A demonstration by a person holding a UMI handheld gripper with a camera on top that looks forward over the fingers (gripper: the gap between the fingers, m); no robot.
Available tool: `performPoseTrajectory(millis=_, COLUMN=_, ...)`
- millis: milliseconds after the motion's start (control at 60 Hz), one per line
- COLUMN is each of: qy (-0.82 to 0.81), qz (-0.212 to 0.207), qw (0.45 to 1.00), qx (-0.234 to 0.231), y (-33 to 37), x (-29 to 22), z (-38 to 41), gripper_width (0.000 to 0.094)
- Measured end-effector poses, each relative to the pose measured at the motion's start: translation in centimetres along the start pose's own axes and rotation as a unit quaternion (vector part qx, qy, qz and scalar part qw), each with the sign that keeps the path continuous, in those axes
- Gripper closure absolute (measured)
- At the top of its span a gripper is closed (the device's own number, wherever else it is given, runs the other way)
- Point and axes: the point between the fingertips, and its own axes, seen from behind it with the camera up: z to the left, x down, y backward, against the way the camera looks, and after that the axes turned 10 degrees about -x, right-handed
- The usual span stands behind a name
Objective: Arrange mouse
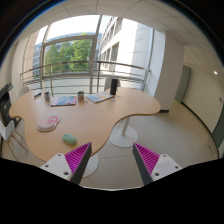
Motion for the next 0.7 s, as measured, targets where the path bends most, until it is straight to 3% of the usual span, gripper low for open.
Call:
performPoseTrajectory(millis=350, qy=0.003, qz=0.052, qw=0.999, qx=0.004, y=-0.8, x=8.0, z=1.3, gripper_width=0.0086)
performPoseTrajectory(millis=533, qy=-0.011, qz=0.071, qw=0.997, qx=-0.022, y=-4.9, x=12.9, z=8.6, gripper_width=0.0084)
performPoseTrajectory(millis=700, qy=-0.003, qz=0.052, qw=0.997, qx=-0.051, y=-11.8, x=12.5, z=15.2, gripper_width=0.0083)
